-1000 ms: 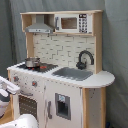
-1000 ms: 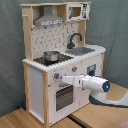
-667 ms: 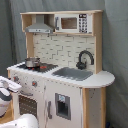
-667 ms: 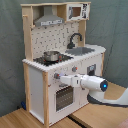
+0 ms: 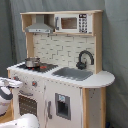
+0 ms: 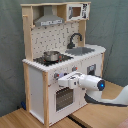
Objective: Play with the kitchen
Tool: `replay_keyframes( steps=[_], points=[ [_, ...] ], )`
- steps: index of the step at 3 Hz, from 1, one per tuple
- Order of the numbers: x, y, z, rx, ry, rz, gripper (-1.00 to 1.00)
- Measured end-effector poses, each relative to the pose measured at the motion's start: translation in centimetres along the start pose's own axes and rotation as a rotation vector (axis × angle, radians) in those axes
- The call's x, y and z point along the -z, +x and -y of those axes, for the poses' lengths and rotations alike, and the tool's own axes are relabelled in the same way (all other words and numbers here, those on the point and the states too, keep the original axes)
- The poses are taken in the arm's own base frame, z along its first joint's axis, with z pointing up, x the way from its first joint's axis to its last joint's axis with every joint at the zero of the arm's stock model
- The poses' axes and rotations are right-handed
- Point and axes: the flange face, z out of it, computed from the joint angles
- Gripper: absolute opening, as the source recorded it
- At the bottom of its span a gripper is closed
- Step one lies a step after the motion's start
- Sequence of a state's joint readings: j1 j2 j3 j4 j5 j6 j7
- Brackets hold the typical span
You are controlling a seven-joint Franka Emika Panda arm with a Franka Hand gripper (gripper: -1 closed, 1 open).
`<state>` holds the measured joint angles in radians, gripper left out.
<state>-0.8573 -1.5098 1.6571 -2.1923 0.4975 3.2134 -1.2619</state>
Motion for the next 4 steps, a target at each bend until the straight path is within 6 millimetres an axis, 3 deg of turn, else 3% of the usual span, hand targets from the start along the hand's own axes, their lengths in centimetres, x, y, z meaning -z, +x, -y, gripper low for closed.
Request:
replay_keyframes(
  steps=[1,2,3,4],
  points=[
    [0.2,0.5,-0.4,0.099,-0.009,-0.009,1.0],
    [-2.1,0.7,-0.7,0.049,0.005,-0.016,1.0],
    [-2.1,0.7,-0.8,-0.057,0.006,-0.019,1.0],
    [-1.0,2.7,-0.2,-0.138,0.014,-0.057,1.0]
  ],
)
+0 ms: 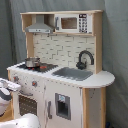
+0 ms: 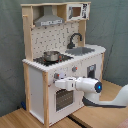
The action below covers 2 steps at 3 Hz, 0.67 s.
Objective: Play with the kitchen
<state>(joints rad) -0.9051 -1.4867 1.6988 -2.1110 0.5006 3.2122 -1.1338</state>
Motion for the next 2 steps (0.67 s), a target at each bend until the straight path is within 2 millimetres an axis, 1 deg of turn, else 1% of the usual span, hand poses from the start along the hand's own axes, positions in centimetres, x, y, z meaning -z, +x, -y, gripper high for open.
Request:
replay_keyframes(
  steps=[1,2],
  points=[
    [2.3,0.9,0.1,-0.065,-0.008,-0.021,1.0],
    [4.5,-0.1,-0.6,-0.124,-0.025,-0.016,1.0]
  ],
)
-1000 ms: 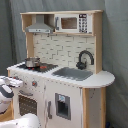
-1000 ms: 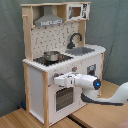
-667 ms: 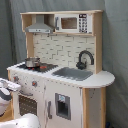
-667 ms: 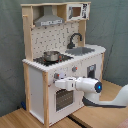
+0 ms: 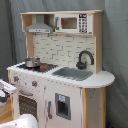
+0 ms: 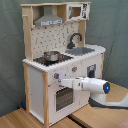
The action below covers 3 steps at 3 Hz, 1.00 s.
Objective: Play with the kitchen
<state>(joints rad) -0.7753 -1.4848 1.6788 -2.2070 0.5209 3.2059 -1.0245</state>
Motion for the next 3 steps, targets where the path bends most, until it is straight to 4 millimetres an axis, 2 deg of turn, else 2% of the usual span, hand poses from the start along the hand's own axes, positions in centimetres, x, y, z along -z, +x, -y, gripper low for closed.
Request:
replay_keyframes(
  steps=[1,3],
  points=[
    [1.2,-3.0,-3.2,-0.082,-0.01,0.052,1.0],
    [0.3,-8.1,-9.5,-0.176,0.01,0.165,1.0]
  ],
)
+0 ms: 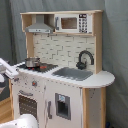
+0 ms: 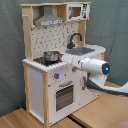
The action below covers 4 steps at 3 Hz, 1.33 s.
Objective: Play with the kitchen
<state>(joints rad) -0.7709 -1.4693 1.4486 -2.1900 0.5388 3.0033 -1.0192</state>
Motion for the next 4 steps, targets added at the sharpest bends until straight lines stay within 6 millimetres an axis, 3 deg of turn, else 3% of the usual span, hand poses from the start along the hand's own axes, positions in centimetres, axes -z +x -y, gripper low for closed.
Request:
replay_keyframes(
  steps=[2,4],
  points=[
    [-1.9,-1.9,-4.7,-0.146,0.035,0.09,1.0],
    [-3.9,-2.3,-7.0,-0.316,0.066,0.151,1.0]
  ],
)
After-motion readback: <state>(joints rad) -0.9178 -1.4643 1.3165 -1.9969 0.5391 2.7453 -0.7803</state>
